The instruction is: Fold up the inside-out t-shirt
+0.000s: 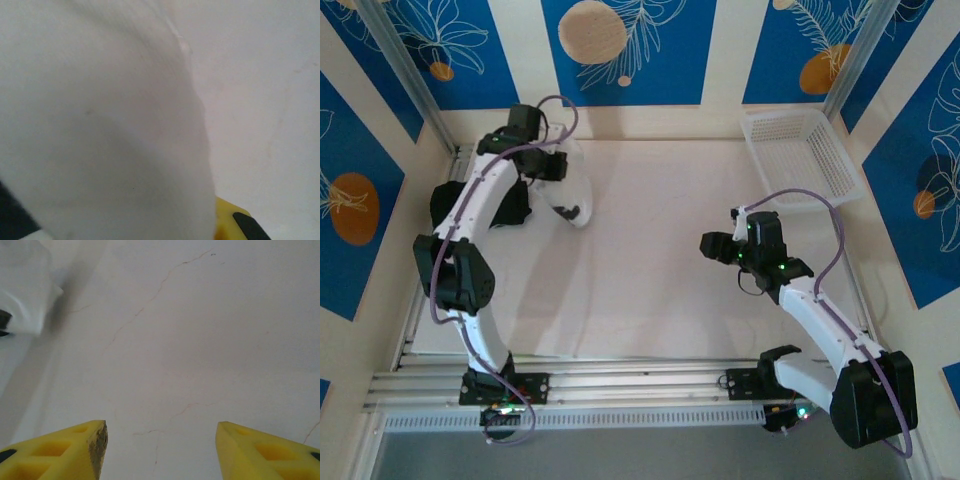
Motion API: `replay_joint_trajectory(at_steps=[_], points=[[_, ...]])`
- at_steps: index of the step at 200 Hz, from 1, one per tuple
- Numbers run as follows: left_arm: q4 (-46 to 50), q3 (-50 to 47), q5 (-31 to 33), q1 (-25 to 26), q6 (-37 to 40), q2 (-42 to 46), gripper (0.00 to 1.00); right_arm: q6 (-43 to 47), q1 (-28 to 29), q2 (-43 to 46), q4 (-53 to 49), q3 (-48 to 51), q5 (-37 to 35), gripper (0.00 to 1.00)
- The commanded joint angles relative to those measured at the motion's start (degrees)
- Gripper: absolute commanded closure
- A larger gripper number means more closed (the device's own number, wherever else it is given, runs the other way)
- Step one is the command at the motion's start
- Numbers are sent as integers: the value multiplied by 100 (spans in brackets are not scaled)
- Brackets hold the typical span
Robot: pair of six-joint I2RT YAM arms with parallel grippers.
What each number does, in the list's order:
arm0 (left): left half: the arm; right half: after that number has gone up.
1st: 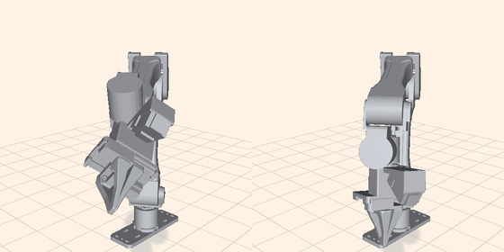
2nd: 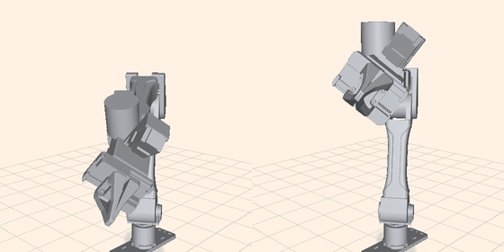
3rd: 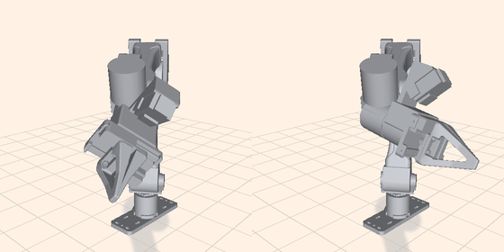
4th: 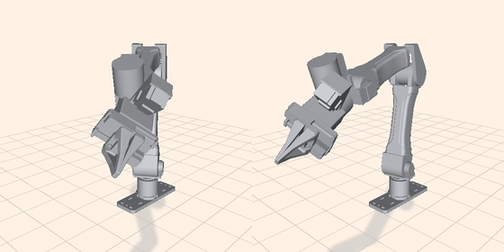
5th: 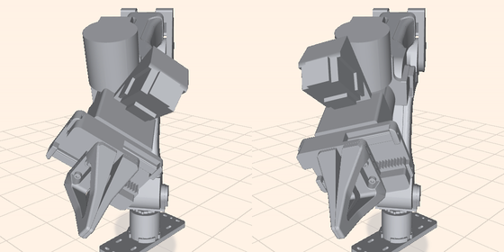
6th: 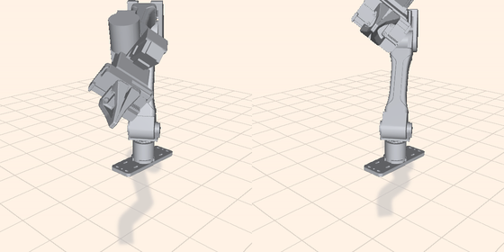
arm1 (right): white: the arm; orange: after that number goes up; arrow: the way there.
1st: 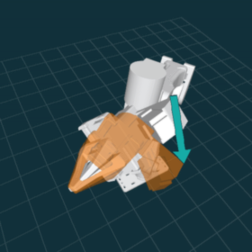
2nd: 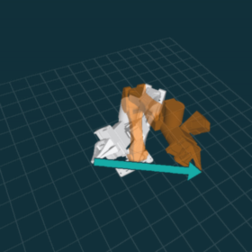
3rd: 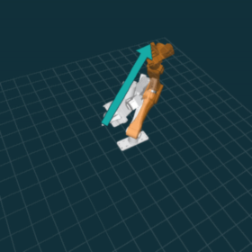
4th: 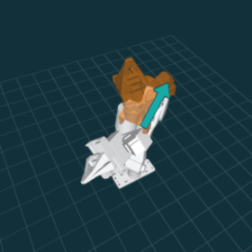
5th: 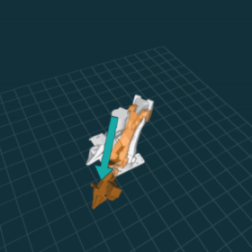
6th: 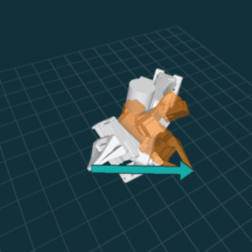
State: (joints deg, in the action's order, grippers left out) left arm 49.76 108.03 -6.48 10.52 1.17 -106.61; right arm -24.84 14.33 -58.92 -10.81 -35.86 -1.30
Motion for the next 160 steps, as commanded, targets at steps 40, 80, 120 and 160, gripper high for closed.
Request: replay_joint_trajectory(at_steps=[40, 80, 120, 160], points=[[419, 817, 780, -861, 756, -296, 100, -4, -12, 101, 202, 125, 139, 40], [365, 762, 1006, -1527, 916, -449, 100, 23, -4, -9, 239, 160, 78, 40], [-133, 354, 1765, -2261, 700, -830, 100, 64, 9, -145, 219, 129, -23, 40], [-626, 87, 2814, -2627, 483, -1492, 81, 102, 35, -281, 138, 57, -116, 40]])
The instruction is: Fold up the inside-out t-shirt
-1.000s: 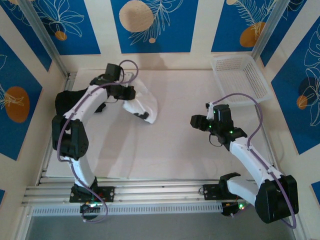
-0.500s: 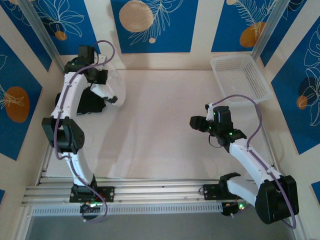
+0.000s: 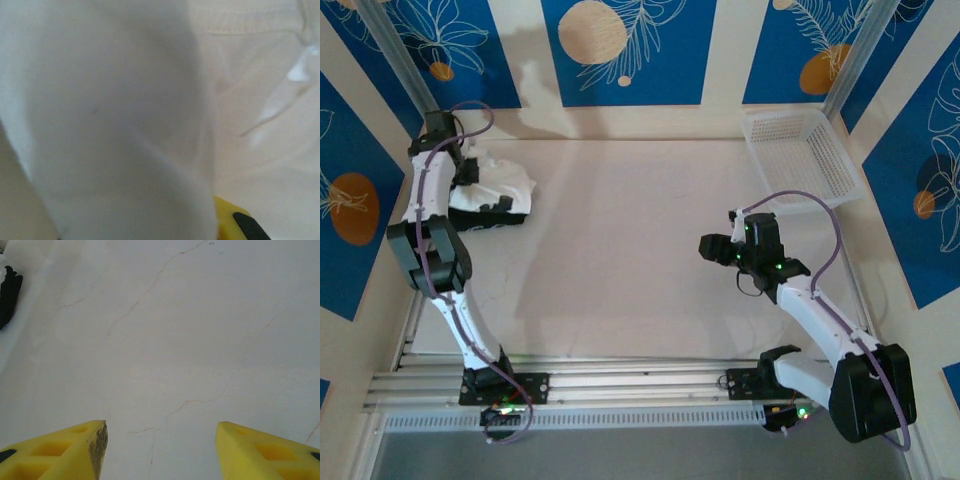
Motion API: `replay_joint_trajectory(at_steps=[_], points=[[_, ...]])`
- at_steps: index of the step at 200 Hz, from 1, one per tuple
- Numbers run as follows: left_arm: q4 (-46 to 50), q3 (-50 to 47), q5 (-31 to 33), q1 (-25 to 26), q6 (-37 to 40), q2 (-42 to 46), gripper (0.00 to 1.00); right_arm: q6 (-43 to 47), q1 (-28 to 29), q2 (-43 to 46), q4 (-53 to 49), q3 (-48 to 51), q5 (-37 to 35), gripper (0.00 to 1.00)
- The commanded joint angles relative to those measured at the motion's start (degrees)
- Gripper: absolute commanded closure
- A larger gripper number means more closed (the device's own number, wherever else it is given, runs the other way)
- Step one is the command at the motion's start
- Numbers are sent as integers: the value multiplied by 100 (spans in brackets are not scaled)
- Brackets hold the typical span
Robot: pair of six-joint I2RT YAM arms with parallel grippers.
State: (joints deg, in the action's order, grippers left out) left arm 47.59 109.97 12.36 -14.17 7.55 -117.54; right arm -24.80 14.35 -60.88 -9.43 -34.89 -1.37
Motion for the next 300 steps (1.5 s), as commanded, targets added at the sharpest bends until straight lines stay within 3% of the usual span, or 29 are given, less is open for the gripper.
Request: replay_joint_trajectory(at_steps=[1, 17, 37, 56, 76, 94, 102, 125, 148, 166, 185, 201, 226, 252, 277, 300], points=[[-418, -108, 954, -161, -156, -414, 81, 102, 37, -88, -3, -46, -114, 40], [-447, -37, 1214, -177, -197, -658, 74, 124, 73, -108, -108, -95, -185, 40], [-311, 169, 1292, -180, -456, -747, 40, 163, 129, -20, -249, -147, -339, 40], [-199, 218, 1146, -175, -822, -529, 19, 193, 172, 158, -326, -124, -481, 39], [-156, -18, 859, -174, -1312, 34, 7, 288, 234, 401, -431, -100, -639, 36], [-534, -801, 319, -147, -1745, 923, 0, 394, 342, 619, -585, -120, -909, 32], [-870, -1350, 0, -131, -1972, 1433, 0, 418, 403, 687, -714, -185, -1077, 29], [-2395, -3403, -972, -29, -2794, 3080, 0, 479, 601, 782, -1066, -404, -1669, 0], [-3869, -5351, -1488, 174, -3566, 4408, 0, 496, 716, 814, -1401, -593, -2197, 1], [-4521, -6483, -984, 529, -3753, 5141, 0, 482, 737, 862, -1567, -631, -2956, 1], [-5184, -7553, 102, 994, -3620, 5611, 0, 756, 592, 864, -1333, -435, -3777, 1], [-5567, -8080, 1001, 1395, -3456, 5663, 0, 1155, 435, 887, -619, -12, -4056, 1], [-6258, -8273, 1528, 1921, -2767, 5189, 0, 1759, 66, 860, 1143, 932, -3802, 1], [-6348, -7855, 1280, 2080, -1929, 4623, 0, 1906, -500, 657, 2970, 1805, -2961, 1], [-7402, -8157, 1121, 2156, -1282, 4173, 0, 1798, -867, 350, 3549, 1975, -2508, 1], [-8147, -8457, 1060, 2150, -1199, 3806, 1, 1747, -1056, -7, 4006, 2011, -2200, 1]])
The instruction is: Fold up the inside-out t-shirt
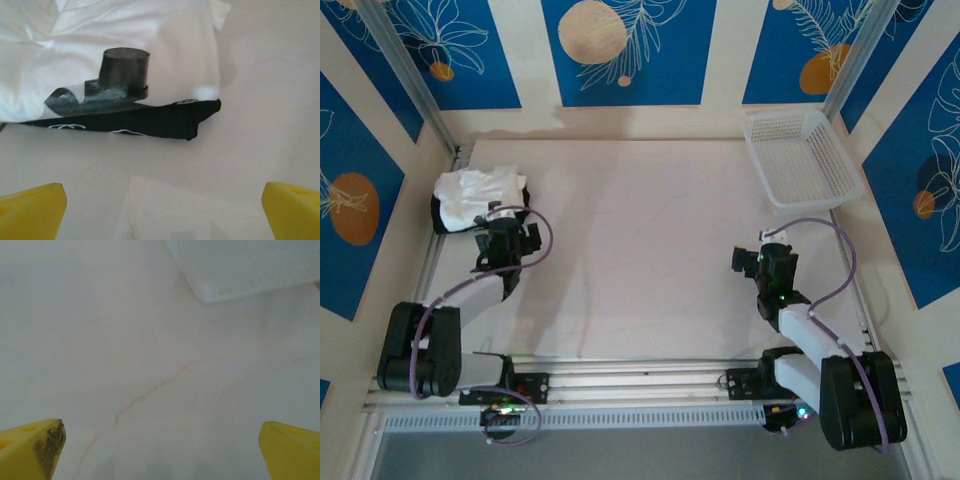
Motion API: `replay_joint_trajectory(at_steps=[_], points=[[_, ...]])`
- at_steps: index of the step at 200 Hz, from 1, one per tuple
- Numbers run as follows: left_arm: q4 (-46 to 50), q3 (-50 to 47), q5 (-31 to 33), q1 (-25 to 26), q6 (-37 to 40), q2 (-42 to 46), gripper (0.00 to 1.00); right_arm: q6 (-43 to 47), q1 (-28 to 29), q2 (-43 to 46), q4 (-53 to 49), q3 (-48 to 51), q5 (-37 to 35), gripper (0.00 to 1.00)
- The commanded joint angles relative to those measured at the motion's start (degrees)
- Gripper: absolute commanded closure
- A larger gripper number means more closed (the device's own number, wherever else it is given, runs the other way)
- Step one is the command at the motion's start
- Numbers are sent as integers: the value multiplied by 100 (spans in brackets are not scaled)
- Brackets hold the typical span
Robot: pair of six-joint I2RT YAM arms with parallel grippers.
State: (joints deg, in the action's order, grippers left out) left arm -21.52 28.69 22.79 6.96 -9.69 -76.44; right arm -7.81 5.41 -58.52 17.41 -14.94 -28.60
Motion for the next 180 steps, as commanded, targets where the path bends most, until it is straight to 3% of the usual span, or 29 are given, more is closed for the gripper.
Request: replay_joint_trajectory(at_steps=[1, 40, 60, 70, 116, 127, 180], points=[[-1247, -329, 16, 35, 541, -311, 1, 42, -172, -263, 1346, 16, 540, 1], [-1641, -288, -190, 33, 964, -534, 1, 78, -353, -1126, 2037, -256, 928, 1], [-2797, -563, -350, 13, 1130, -1019, 1, 61, -457, -1492, 2402, -366, 1246, 1], [-2404, -425, -525, 45, 1150, -1000, 1, 14, -505, -1635, 2489, -435, 1400, 1], [-2412, -391, -586, 5, 1120, -1044, 1, -54, -558, -2913, 3560, -570, 1830, 1], [-2420, -390, -591, -2, 1127, -1047, 0, 25, -511, -2809, 2868, -829, 1832, 1], [-2435, -412, -588, 3, 1127, -1030, 0, 96, -497, -2856, 2980, -835, 1957, 1]])
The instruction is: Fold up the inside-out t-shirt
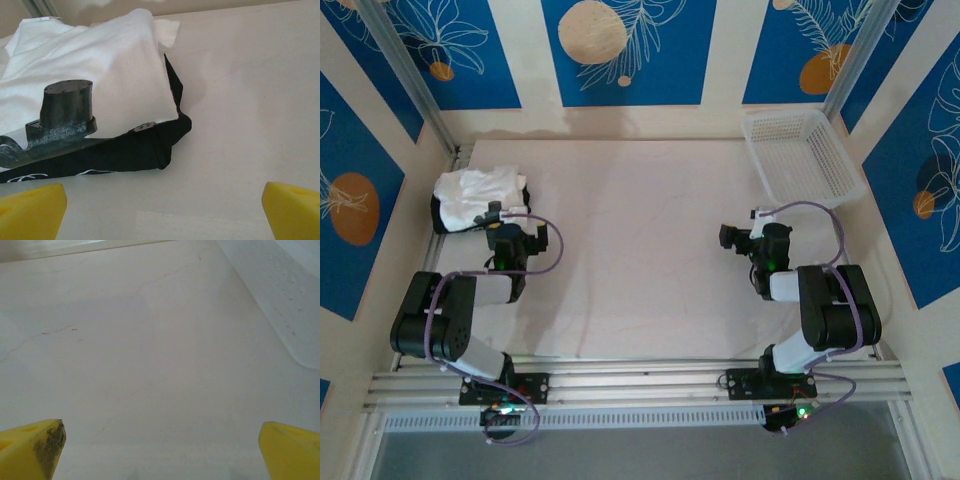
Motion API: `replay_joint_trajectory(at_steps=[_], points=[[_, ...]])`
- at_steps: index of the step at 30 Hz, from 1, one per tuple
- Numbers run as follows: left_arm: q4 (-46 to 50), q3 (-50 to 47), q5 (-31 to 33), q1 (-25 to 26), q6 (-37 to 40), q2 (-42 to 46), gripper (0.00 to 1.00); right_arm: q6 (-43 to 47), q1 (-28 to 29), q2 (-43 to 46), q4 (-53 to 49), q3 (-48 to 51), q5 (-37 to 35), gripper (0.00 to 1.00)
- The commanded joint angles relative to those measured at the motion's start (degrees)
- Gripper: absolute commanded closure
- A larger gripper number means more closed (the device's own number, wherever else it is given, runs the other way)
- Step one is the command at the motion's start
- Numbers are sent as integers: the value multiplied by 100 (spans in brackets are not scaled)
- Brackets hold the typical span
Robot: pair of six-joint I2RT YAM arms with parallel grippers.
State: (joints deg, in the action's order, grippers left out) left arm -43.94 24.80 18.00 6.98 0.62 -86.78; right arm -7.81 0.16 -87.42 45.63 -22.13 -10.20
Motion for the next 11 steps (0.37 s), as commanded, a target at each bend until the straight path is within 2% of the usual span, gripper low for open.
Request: replay_joint_trajectory(at_steps=[1, 11], points=[[-189, -25, -106, 3, 96, 3, 0, 100, 23, 33, 162, -107, 115, 1], [-202, -27, -108, -5, 96, 8, 0, 153, 52, 22, 155, -125, 163, 1]])
